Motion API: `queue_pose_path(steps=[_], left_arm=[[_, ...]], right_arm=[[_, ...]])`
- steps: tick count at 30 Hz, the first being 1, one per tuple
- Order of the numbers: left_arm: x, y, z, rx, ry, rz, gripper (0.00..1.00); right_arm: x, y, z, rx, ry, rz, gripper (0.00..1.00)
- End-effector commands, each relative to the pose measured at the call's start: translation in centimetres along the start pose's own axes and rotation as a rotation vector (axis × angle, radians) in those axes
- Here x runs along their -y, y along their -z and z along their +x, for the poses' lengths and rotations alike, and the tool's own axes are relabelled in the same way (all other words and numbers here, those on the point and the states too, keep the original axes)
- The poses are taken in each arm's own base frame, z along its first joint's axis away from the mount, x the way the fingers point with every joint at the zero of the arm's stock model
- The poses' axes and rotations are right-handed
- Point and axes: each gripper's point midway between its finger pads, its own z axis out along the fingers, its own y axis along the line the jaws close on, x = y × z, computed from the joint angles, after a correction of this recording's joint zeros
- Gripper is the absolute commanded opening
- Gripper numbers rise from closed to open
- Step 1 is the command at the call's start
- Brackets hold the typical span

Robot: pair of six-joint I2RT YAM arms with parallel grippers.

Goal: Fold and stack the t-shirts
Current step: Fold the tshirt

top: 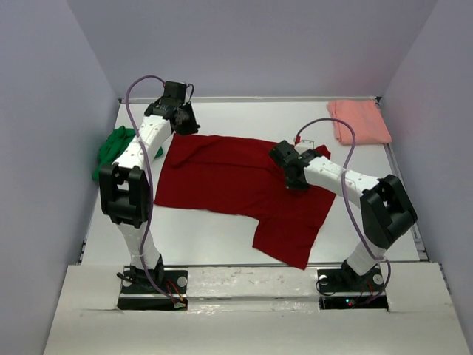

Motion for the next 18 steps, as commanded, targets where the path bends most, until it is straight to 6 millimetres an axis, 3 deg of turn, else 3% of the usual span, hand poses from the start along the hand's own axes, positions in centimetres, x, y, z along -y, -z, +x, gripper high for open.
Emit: queue_pose_path(steps=[1, 9, 16, 18], left_arm=[[1.5, 1.6, -0.5, 0.038, -0.036, 0.047, 0.2], [1.9, 1.3, 0.4, 0.019, -0.063, 0.05, 0.2], [2.0, 1.3, 0.9, 0.009, -0.074, 0.052, 0.2], [2.1, 1.2, 1.0, 0.007, -0.075, 0.056, 0.2]], right_arm=[[0.4, 1.7, -5.8, 0.17, -0.048, 0.096, 0.0], [1.4, 0.6, -10.6, 0.201, -0.079, 0.156, 0.0], [2.3, -1.7, -12.5, 0.178, -0.086, 0.195, 0.0], [3.4, -2.4, -13.3, 0.171, -0.107, 0.217, 0.0]])
